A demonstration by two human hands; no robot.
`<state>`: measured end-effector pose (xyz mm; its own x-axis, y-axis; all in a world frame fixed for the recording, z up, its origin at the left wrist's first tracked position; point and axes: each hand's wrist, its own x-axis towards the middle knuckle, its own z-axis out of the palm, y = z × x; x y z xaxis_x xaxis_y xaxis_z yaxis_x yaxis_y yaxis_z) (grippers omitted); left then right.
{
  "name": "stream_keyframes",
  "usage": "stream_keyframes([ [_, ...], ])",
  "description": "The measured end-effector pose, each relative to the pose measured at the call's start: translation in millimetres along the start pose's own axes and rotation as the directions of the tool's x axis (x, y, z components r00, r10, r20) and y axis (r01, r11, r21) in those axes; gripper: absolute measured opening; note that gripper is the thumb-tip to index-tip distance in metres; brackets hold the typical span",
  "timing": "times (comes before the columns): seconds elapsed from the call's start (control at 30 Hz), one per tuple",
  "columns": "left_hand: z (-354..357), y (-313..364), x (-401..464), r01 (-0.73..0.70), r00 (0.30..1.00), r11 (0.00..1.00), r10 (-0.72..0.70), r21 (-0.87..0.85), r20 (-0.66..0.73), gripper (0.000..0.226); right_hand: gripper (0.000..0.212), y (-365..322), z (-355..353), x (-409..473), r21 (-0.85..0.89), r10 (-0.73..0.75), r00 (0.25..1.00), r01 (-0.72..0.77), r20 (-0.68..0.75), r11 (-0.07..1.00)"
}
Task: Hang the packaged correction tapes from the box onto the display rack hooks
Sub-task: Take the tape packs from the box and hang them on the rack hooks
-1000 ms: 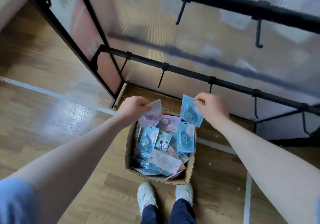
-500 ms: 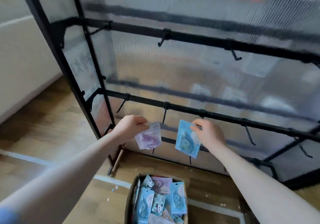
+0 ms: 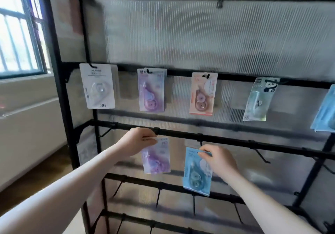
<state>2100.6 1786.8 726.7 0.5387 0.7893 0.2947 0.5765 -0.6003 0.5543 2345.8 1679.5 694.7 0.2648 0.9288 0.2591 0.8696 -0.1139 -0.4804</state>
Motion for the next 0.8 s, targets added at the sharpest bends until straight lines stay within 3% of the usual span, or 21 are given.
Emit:
stream_keyframes([
  [0.1,-36,25,11,-0.047,0.995,0.998,0.044,-0.035,-0.093,0.019,0.015,-8,-25,7,0.003,-0.026,0.999,0.026,-0.046,1.000],
  [0.2,-67,47,20,-0.107,0.975,0.994,0.103,-0.011,-0.197,0.013,0.014,-16,-47,15,-0.008,-0.065,0.995,0.064,-0.074,0.998],
  [0.3,-93,64,28,-0.180,0.936,0.984,0.176,0.015,-0.305,0.004,0.013,-24,-62,24,-0.009,-0.099,0.989,0.099,-0.108,0.995],
  [0.57,-133,76,64,-0.238,0.821,0.958,0.286,0.158,-0.495,0.018,0.016,-39,-79,44,0.000,-0.161,0.975,0.163,-0.155,0.987],
  [0.8,-141,72,88,-0.167,0.824,0.981,0.192,0.095,-0.534,0.019,0.015,-42,-91,62,-0.045,-0.201,0.964,0.196,-0.175,0.980],
])
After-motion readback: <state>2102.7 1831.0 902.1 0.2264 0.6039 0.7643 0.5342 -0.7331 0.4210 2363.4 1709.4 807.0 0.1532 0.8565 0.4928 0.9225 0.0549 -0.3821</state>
